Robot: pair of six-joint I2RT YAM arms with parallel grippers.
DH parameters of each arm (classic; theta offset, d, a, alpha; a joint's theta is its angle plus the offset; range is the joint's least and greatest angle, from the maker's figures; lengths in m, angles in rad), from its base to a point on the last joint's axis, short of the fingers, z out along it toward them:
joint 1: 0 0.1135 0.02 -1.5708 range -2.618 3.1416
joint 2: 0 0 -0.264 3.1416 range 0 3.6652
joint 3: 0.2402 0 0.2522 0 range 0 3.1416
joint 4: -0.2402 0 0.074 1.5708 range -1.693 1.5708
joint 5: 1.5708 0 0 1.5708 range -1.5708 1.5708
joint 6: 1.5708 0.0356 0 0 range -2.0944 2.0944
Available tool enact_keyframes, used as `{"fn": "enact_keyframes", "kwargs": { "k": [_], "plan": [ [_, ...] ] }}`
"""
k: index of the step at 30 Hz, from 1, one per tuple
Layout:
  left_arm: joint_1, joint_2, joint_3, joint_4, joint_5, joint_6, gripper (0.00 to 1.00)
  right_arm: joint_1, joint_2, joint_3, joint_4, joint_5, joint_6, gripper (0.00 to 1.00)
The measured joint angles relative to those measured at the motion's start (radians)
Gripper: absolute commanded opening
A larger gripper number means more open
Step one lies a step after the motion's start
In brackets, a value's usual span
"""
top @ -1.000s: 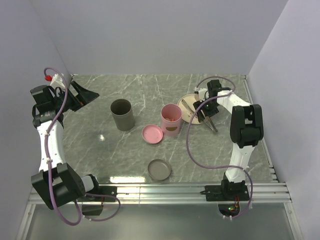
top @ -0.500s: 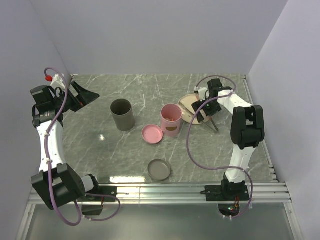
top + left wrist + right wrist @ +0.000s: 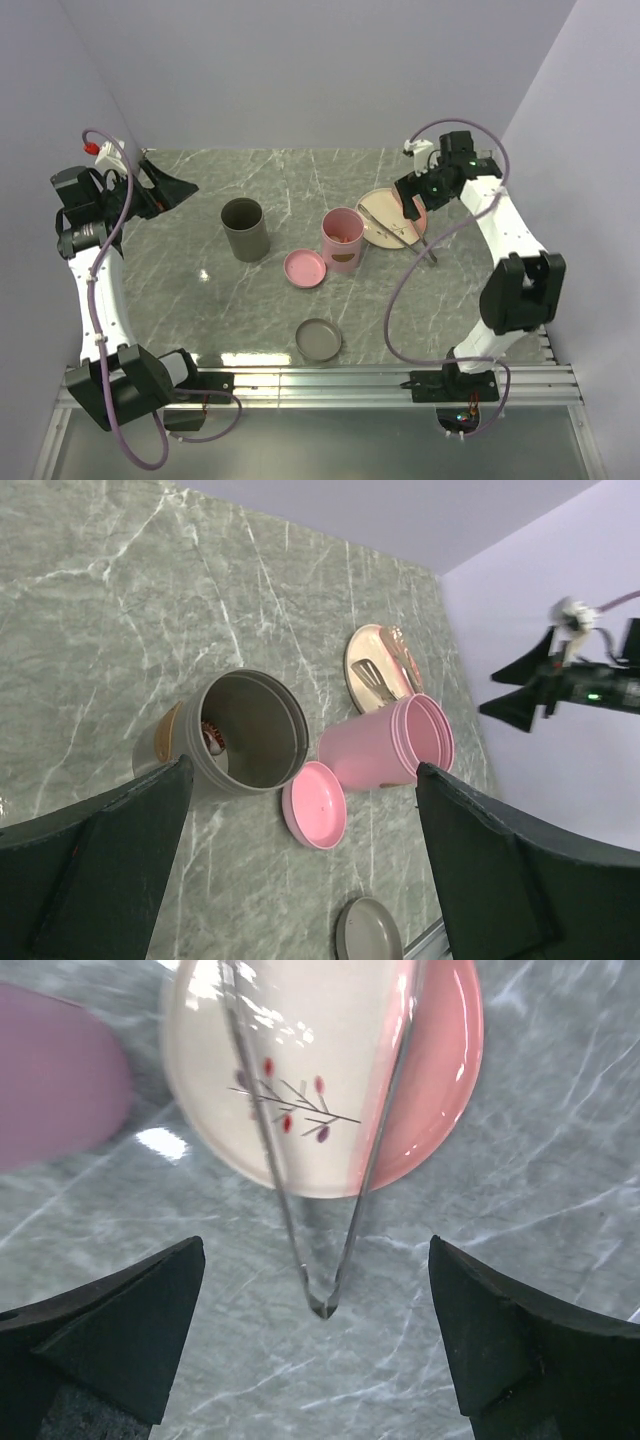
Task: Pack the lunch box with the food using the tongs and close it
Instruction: Place the clamp on the plate, then pick up the box lid from the center of the board.
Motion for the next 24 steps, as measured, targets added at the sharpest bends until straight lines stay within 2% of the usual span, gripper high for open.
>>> {"fn": "enact_keyframes", "kwargs": {
  "k": [6, 10, 13, 18, 20, 22, 24],
  "plan": [
    [0.000, -0.042, 0.000, -0.003, 0.022, 0.039, 0.99, -0.002, -0.206, 0.001, -0.059, -0.101, -0.023, 1.00],
    [0.000, -0.057, 0.015, -0.050, 0.053, 0.172, 0.99, -0.001, -0.355, -0.049, -0.059, -0.149, -0.024, 1.00],
    [0.000, -0.017, 0.107, -0.209, 0.106, 0.424, 0.99, -0.001, -0.460, -0.146, -0.053, -0.188, -0.021, 1.00],
    [-0.059, 0.074, 0.268, -0.585, 0.156, 1.021, 0.98, 0.000, -0.529, -0.245, -0.109, -0.230, 0.005, 1.00],
    [-0.148, 0.084, 0.256, -0.701, 0.132, 1.234, 0.97, 0.000, -0.518, -0.238, -0.139, -0.243, 0.007, 1.00],
    [-0.243, 0.077, 0.212, -0.743, 0.103, 1.353, 0.97, 0.000, -0.511, -0.233, -0.162, -0.258, 0.008, 1.00],
    [-0.421, 0.034, 0.088, -0.754, 0.043, 1.456, 0.98, 0.000, -0.515, -0.233, -0.180, -0.274, 0.006, 1.00]
  ]
}}
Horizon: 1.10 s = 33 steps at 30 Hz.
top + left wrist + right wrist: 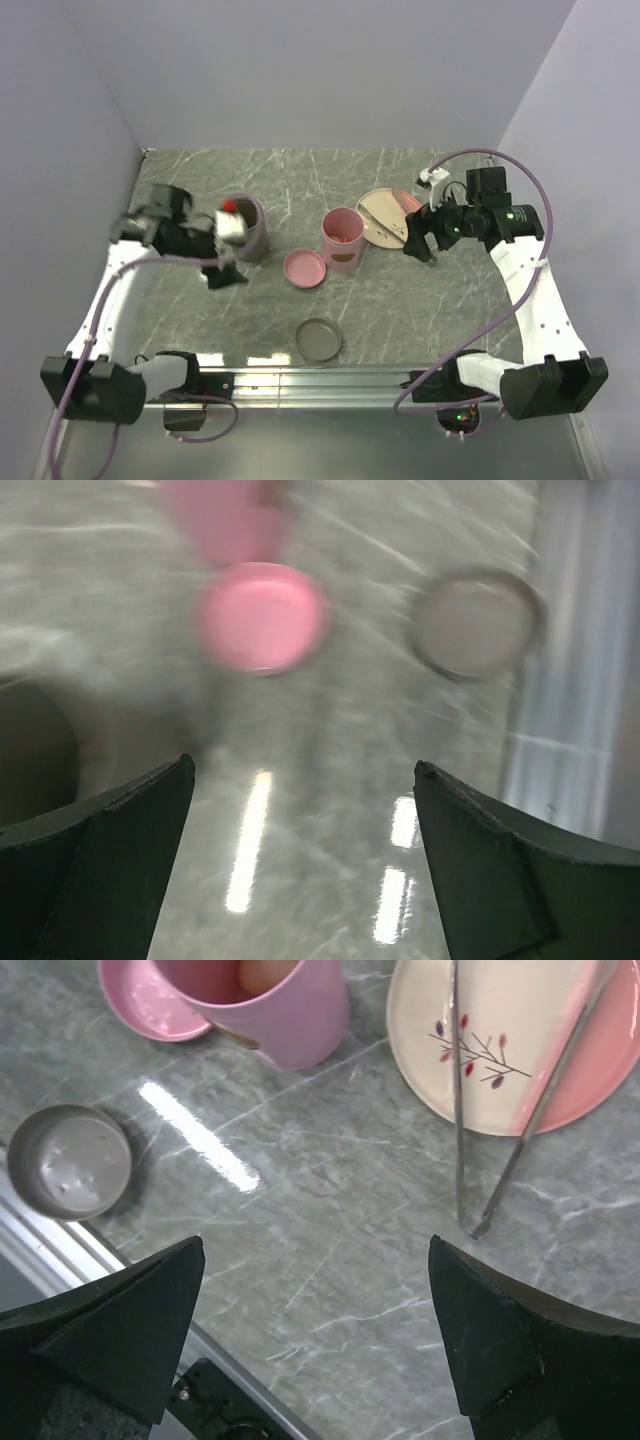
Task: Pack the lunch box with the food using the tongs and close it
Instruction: Pick up the box lid from the center of the board.
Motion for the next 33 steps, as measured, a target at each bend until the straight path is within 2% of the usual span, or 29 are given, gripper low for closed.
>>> {"fn": "enact_keyframes", "kwargs": {
  "k": [2, 5, 7, 12, 19, 25, 33],
  "plan": [
    [-0.147, -0.054, -0.112, 0.023, -0.060, 0.036, 0.98, 0.000, -0.018, -0.001, -0.008, -0.019, -0.008, 1.00],
    [-0.244, -0.122, -0.200, 0.053, -0.098, 0.050, 0.98, 0.023, -0.074, -0.004, -0.038, -0.054, -0.044, 1.00],
    [-0.251, -0.136, -0.206, 0.080, -0.100, 0.043, 0.98, 0.096, -0.122, -0.026, -0.041, -0.051, -0.059, 1.00],
    [-0.252, -0.122, -0.206, 0.154, -0.095, 0.004, 0.98, 0.413, -0.180, -0.167, -0.051, -0.044, -0.087, 1.00],
    [-0.254, -0.173, -0.259, 0.266, -0.101, -0.103, 0.98, 0.799, -0.056, -0.241, 0.022, 0.005, -0.101, 0.93],
    [-0.256, -0.211, -0.283, 0.360, -0.114, -0.256, 0.97, 1.006, 0.011, -0.338, 0.169, 0.119, -0.128, 0.91],
    [-0.230, -0.218, -0.307, 0.492, -0.087, -0.513, 0.97, 1.129, 0.162, -0.378, 0.346, 0.224, -0.174, 0.82]
  ]
}}
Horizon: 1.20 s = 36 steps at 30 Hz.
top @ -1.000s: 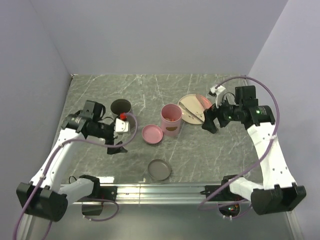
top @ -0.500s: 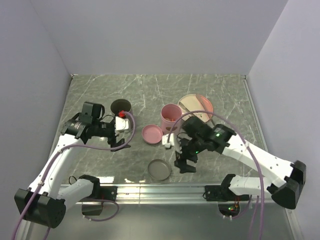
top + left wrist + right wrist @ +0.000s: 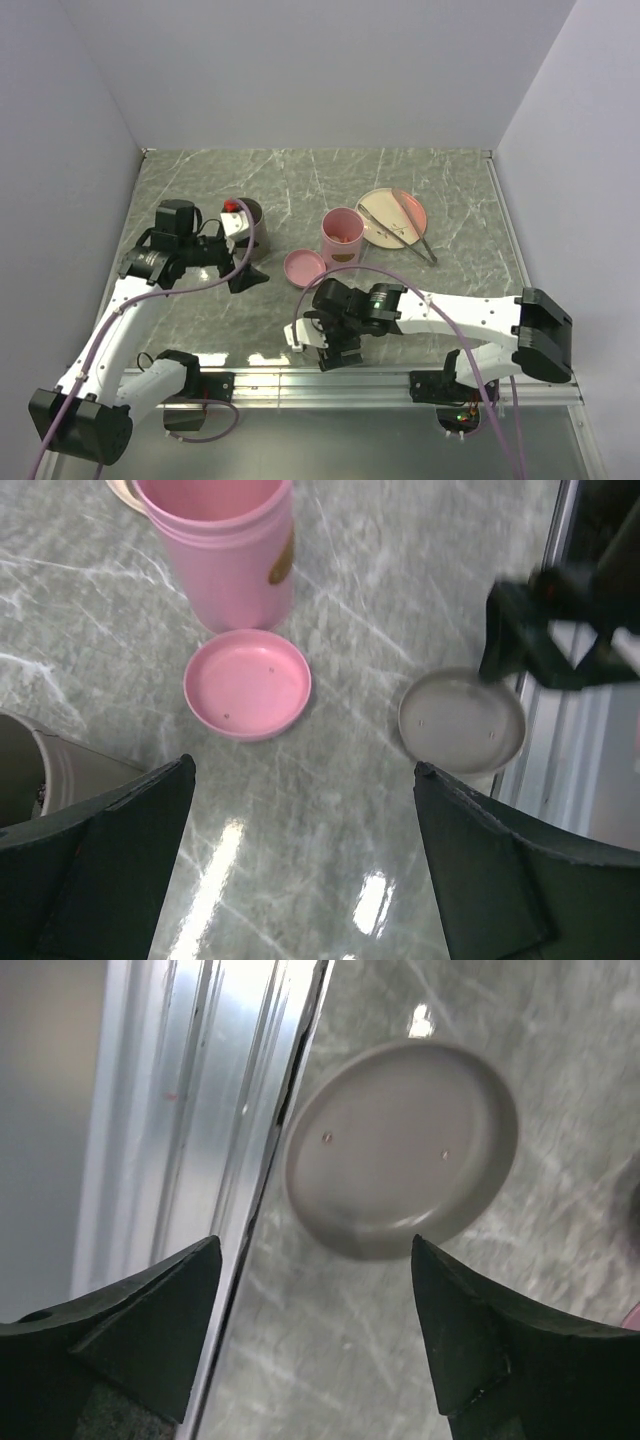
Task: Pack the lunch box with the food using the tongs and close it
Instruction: Pick up the box lid from the center of the board.
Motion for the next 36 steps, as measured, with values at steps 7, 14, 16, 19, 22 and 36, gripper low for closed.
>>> {"fn": "enact_keyframes", "kwargs": {
  "k": [7, 14, 16, 19, 22, 36],
  "plan": [
    [0.034, -0.026, -0.018, 0.136, 0.010, -0.168, 0.97, 0.061, 0.069, -0.029, 0.109, 0.021, -0.043, 0.73],
    [0.040, -0.026, -0.021, 0.203, 0.010, -0.242, 0.97, 0.096, 0.175, -0.038, 0.137, 0.017, -0.066, 0.53],
    [0.041, -0.027, -0.021, 0.206, 0.010, -0.246, 0.97, 0.097, 0.194, -0.038, 0.138, 0.016, -0.066, 0.50],
    [0.042, -0.033, -0.033, 0.222, 0.011, -0.265, 0.97, 0.097, 0.204, -0.038, 0.139, 0.017, -0.066, 0.39],
    [0.043, -0.039, -0.043, 0.238, 0.011, -0.286, 0.97, 0.097, 0.207, -0.038, 0.151, 0.022, -0.061, 0.26],
    [0.082, -0.071, -0.055, 0.366, 0.011, -0.537, 0.97, 0.020, 0.209, 0.140, 0.047, 0.010, 0.031, 0.00]
  ]
}}
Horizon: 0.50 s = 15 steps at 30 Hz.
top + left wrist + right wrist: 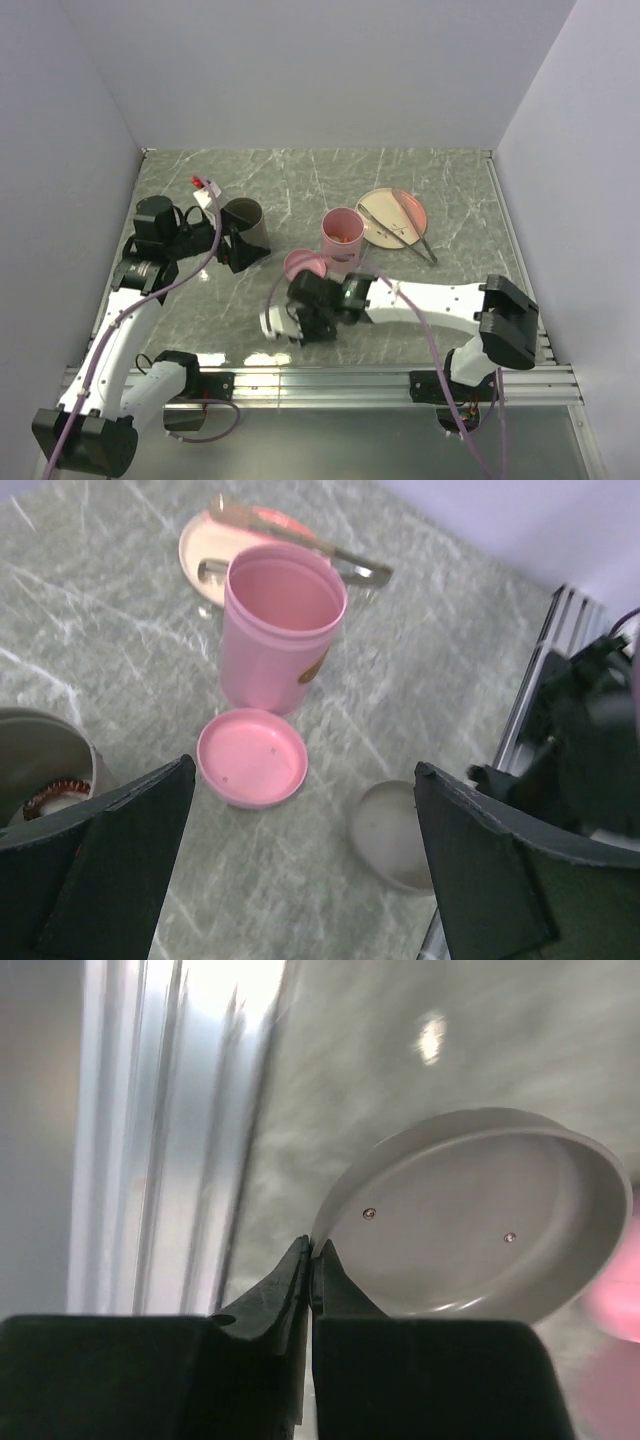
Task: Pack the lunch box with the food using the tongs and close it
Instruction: Pick up the box lid from the center of the board.
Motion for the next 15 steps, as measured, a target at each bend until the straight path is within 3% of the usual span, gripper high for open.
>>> {"fn": "enact_keyframes", "kwargs": {
  "k": [9, 15],
  "plan": [
    [0.014, -0.084, 0.031, 0.207, 0.015, -0.288, 0.95, -0.286, -0.061, 0.406, -0.121, -0.274, 0.089, 0.00],
    [0.026, -0.093, 0.051, 0.433, 0.018, -0.452, 0.94, -0.463, -0.075, 0.539, -0.156, -0.535, 0.215, 0.00]
  ]
}}
